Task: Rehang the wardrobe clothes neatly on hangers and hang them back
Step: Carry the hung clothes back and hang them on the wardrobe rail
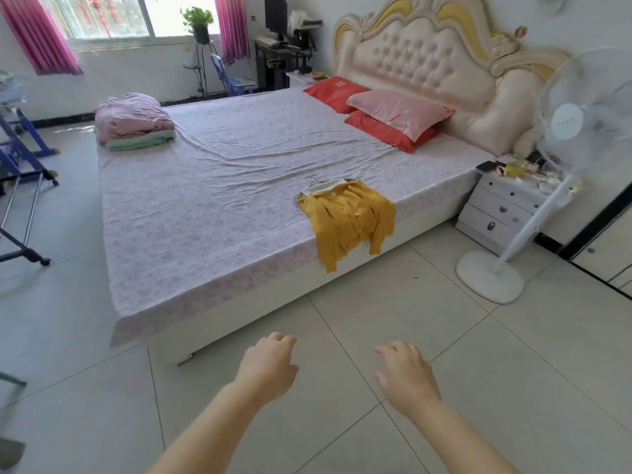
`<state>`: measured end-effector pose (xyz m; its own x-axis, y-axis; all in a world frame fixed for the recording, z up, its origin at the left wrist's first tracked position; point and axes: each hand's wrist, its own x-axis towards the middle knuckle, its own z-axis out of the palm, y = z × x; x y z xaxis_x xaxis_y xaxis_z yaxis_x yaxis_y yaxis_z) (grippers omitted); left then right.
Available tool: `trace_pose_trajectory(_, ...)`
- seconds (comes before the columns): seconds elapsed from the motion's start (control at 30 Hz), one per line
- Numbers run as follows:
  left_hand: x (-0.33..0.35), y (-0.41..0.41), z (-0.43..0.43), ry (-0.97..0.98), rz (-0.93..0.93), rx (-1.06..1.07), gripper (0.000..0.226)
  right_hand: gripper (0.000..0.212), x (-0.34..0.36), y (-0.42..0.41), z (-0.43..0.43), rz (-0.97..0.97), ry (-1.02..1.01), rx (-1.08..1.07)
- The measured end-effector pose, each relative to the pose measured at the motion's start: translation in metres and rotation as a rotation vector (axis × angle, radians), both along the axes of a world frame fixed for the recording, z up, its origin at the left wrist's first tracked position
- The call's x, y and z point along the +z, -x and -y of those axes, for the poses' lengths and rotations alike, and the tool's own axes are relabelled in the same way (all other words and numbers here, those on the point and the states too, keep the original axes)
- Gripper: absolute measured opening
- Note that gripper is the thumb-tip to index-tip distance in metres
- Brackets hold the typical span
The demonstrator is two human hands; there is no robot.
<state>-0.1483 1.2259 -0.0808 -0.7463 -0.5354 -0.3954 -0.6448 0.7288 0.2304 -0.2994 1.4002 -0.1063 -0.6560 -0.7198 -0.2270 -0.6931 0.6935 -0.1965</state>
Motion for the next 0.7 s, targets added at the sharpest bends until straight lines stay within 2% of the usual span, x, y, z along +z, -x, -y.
trace_pose_trajectory(0.2, -0.012, 0.101, 0.066, -0.002, 0.025, -0.013, 0.052, 0.044, -0.009, 0.100, 0.059, 0.032, -0.024, 0.006)
trace_pose_trajectory(0.5, -0.036, 0.266, 0.189, -0.042, 0.069, -0.066, 0.041, 0.045, -0.013, 0.261, 0.171, 0.060, -0.096, -0.053)
trace_pose_trajectory(0.7, -0.034, 0.363, 0.251, -0.044, 0.108, -0.106, 0.046, 0.045, -0.017, 0.354, 0.232, 0.095, -0.157, -0.053)
